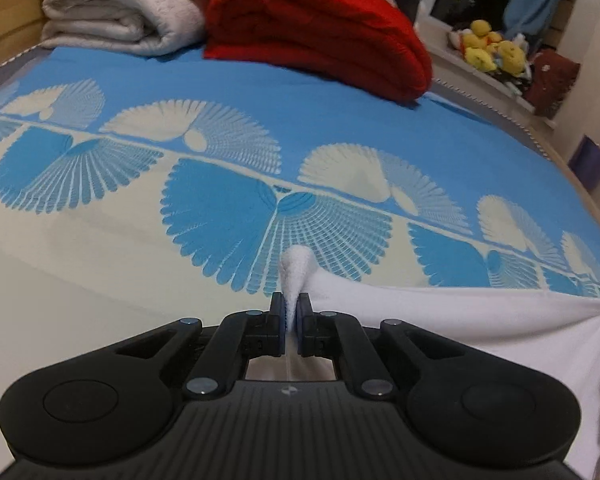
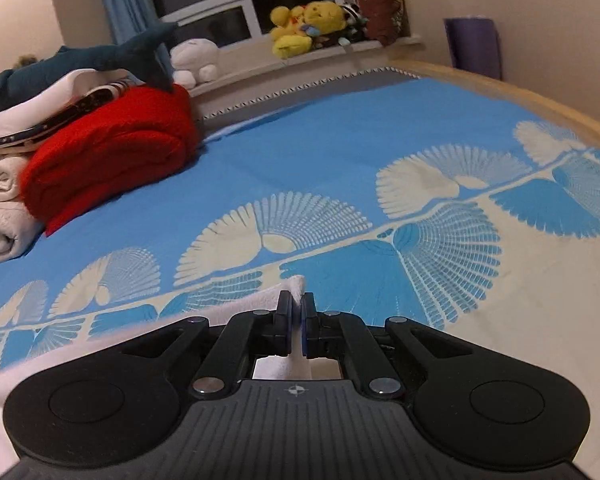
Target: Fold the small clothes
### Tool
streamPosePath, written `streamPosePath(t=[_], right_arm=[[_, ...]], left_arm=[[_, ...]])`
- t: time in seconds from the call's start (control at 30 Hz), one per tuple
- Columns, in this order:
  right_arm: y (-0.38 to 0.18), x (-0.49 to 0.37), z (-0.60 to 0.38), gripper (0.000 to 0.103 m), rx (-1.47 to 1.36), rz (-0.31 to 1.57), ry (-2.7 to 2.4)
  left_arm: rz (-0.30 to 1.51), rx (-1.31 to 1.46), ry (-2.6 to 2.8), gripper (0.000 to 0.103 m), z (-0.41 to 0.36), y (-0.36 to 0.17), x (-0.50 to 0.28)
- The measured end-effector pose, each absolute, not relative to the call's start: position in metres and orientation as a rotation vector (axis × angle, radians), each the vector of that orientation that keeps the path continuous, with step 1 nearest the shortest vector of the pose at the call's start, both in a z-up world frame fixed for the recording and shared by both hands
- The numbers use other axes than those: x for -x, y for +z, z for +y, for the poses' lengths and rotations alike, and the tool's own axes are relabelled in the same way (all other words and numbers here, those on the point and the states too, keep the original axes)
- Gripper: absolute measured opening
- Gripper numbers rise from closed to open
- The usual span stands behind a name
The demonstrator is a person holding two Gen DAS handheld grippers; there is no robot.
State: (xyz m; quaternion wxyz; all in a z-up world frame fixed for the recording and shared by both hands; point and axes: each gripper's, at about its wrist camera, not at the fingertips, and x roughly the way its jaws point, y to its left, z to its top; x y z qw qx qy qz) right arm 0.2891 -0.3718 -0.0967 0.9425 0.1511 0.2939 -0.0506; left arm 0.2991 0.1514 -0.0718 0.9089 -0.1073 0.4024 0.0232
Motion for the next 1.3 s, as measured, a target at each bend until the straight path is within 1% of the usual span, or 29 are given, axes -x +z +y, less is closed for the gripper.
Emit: streamPosePath(t=[0.07,0.13,0.17,0.23,0.27,0.37,0.4,0.47,0.53,0.67,0.73,0.83,0.87,0.9,0.97,1.03,1.07,1.2,1.23,1.27,1.3], right_arm=[[-0.104,-0.297,-0.366,0.003,-0.272,0.609,-0.113],[-0.115,-0.308,-0.363,0.005,-0.259,0.656,-0.119],[-0.123,-0.313,-0.363,0.013,-0.268,0.707,-0.132],[-0.132,-0.315,-0.367,0.027,-0.300,0.801,-0.161],[-0.132,-0.312,-0.370,0.027,-0.321,0.814,-0.167],[-0.114,-0.296,-0.376,0.027,-0.328,0.793,-0.160],[-0.108,-0.289,-0.378,0.028,-0.335,0.786,-0.144],[-0.096,-0.269,-0.382,0.031,-0.350,0.800,-0.090],[-0.089,-0.250,-0.385,0.032,-0.342,0.851,-0.064],[-0.086,-0.201,-0.380,0.033,-0.306,0.979,-0.010],[-0.088,-0.174,-0.376,0.033,-0.285,0.997,0.014],[-0.096,-0.143,-0.379,0.034,-0.296,1.012,-0.076],[-0.097,-0.137,-0.382,0.035,-0.334,1.000,-0.087],[-0.098,-0.134,-0.383,0.035,-0.345,0.989,-0.084],[-0.103,-0.132,-0.383,0.035,-0.333,0.993,-0.082],[-0.114,-0.132,-0.385,0.035,-0.353,1.025,-0.076],[-0.119,-0.133,-0.386,0.035,-0.364,1.037,-0.074],[-0.130,-0.133,-0.378,0.036,-0.348,1.074,-0.049],[-0.132,-0.134,-0.376,0.036,-0.327,1.074,-0.049],[-0.133,-0.134,-0.373,0.031,-0.303,1.070,-0.055],[-0.133,-0.134,-0.373,0.025,-0.292,1.065,-0.064]], left_arm=[[0.851,0.215,0.064,0.007,0.148,-0.079,-0.306],[0.906,0.199,0.103,0.015,0.147,-0.086,-0.313],[0.943,0.197,0.123,0.020,0.148,-0.089,-0.315],[0.968,0.214,0.103,0.021,0.151,-0.089,-0.313],[0.971,0.207,0.087,0.023,0.151,-0.086,-0.309],[0.973,0.182,0.020,0.026,0.150,-0.074,-0.291],[0.990,0.187,0.005,0.026,0.151,-0.071,-0.284],[1.082,0.192,-0.001,0.026,0.153,-0.067,-0.269],[1.160,0.197,0.015,0.026,0.158,-0.061,-0.251],[1.179,0.263,-0.045,0.026,0.164,-0.047,-0.205],[1.185,0.266,-0.073,0.026,0.161,-0.050,-0.184],[1.138,0.254,-0.104,0.027,0.154,-0.068,-0.159],[1.188,0.247,-0.078,0.026,0.151,-0.078,-0.157],[1.188,0.248,-0.061,0.026,0.150,-0.080,-0.156],[1.129,0.225,-0.064,0.033,0.147,-0.075,-0.155],[1.121,0.213,-0.056,0.038,0.144,-0.076,-0.154],[1.136,0.217,-0.050,0.038,0.144,-0.079,-0.154],[1.143,0.191,-0.073,0.038,0.136,-0.084,-0.155],[1.133,0.155,-0.079,0.035,0.132,-0.084,-0.154],[1.129,0.131,-0.086,0.019,0.130,-0.086,-0.153],[1.130,0.105,-0.089,0.008,0.128,-0.088,-0.152]])
